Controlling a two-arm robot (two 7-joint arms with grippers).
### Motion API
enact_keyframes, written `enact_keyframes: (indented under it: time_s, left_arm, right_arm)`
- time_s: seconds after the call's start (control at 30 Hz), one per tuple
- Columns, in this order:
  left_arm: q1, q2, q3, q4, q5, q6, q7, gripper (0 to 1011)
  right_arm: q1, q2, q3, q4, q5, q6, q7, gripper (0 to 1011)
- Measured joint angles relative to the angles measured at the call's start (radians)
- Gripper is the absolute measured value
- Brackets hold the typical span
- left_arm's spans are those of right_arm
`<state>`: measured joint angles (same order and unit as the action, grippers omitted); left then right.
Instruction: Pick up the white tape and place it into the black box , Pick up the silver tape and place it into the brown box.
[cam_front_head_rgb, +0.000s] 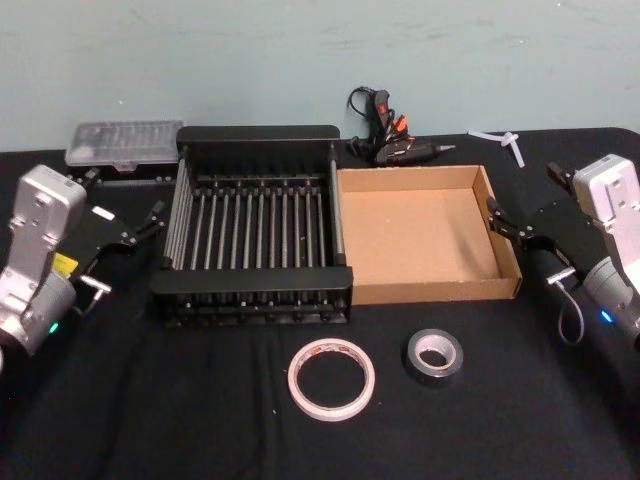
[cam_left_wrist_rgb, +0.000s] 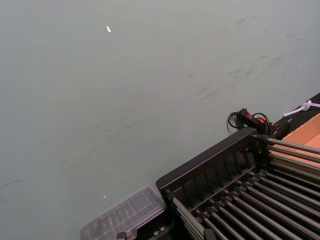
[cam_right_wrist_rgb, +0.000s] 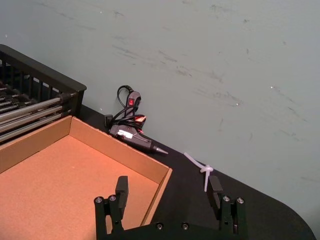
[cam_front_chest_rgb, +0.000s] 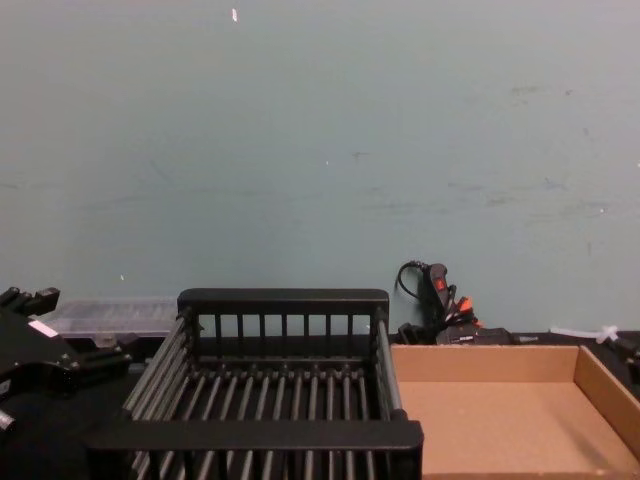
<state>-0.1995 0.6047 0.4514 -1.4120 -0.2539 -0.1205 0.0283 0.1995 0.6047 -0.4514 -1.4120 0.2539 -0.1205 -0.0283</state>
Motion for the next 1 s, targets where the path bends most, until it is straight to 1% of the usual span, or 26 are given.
enact_keyframes:
  time_s: [1.0]
  left_arm:
    - [0.000, 0.000, 0.000, 0.000, 0.000, 0.000, 0.000, 1001]
  right_arm:
    - [0.000, 0.000, 0.000, 0.000, 0.000, 0.000, 0.000, 1003]
